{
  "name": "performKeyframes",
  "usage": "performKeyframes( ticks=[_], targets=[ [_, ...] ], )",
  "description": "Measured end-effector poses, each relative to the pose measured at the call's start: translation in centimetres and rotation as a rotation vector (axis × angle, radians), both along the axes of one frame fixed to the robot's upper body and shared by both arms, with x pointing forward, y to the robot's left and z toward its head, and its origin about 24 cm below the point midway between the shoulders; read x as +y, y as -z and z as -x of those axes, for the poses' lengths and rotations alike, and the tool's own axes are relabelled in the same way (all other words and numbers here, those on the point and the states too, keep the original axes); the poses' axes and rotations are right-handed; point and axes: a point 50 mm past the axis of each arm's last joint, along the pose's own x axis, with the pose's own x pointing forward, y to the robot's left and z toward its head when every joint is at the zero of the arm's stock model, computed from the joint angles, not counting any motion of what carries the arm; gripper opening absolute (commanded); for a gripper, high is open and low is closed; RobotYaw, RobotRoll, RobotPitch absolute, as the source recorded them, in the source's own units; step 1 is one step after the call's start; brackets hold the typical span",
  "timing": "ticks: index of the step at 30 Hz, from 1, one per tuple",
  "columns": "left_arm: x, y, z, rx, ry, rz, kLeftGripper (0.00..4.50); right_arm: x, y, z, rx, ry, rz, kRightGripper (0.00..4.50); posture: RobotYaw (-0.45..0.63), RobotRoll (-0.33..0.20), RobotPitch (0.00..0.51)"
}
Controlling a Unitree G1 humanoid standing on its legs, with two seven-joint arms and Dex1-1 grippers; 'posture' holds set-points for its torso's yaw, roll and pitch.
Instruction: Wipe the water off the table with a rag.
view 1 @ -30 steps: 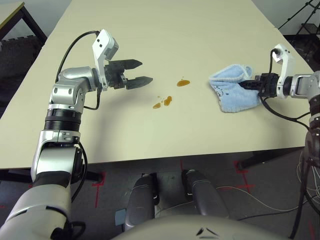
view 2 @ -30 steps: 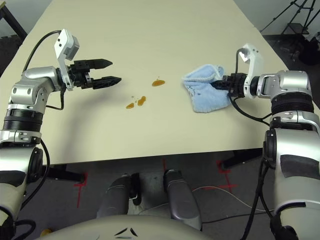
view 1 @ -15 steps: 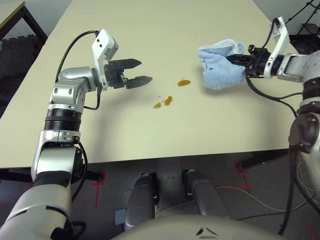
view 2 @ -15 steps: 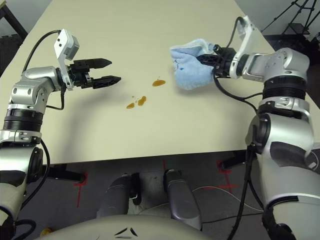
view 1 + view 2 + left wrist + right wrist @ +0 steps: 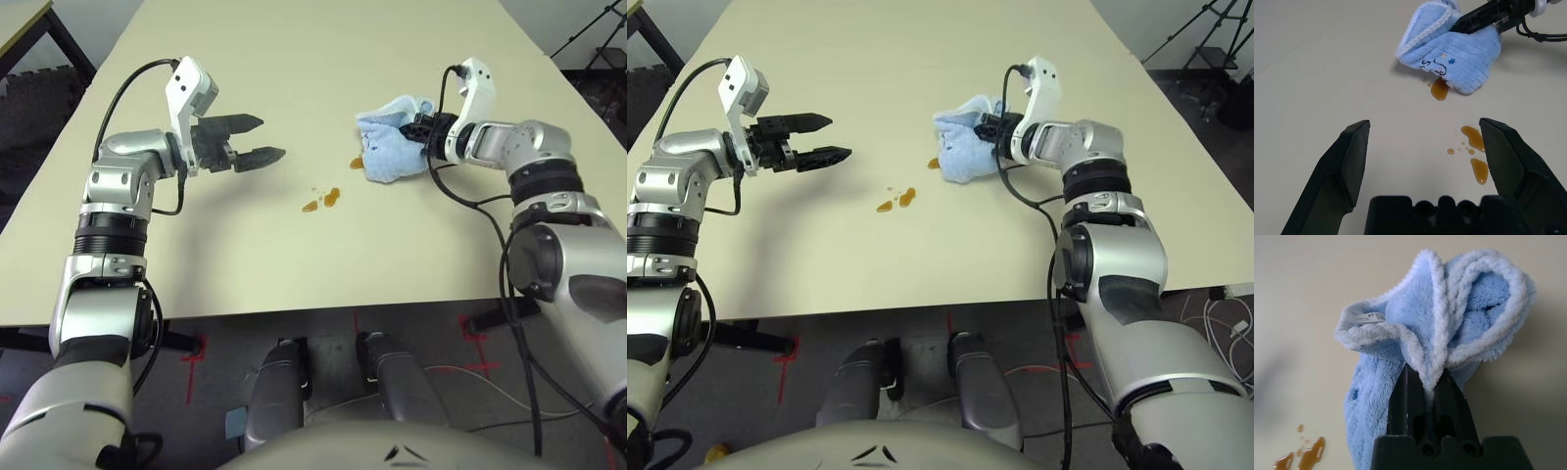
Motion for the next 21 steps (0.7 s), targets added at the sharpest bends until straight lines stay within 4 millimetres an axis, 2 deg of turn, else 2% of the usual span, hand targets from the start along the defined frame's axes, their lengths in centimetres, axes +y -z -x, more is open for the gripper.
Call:
performKeyframes(
  ticks=[3,10,13,16,21],
  targets=[
    [0.3,-0.1,0.1,0.000,-0.008,-0.002,4.50,0.9,0.9,0.1,0.023,-0.014,0.004,0.01,-0.18,0.000,0.160],
    [0.5,-0.3,0.2,-0.008,-0.014,0.003,4.50,5.3,2.1,0.6,0.069,-0.125,-0.029,0.01,-0.18,0.000,0.161],
    [0.4,-0.4,0.3,-0.012,-0.009,0.000,4.50,6.6,2.2,0.7,0.073,-0.156,-0.035,0.01,-0.18,0.000,0.160],
    [0.3,-0.5,0.3,-0.014,-0.005,-0.001,4.50,6.9,2.2,0.7,0.068,-0.149,-0.027,0.01,-0.17,0.000,0.160],
    [0.4,-0.2,0.4,-0.003,-0.007,0.000,4.50,5.8,2.2,0.3,0.040,-0.064,0.021,0.01,-0.17,0.000,0.157]
  ],
)
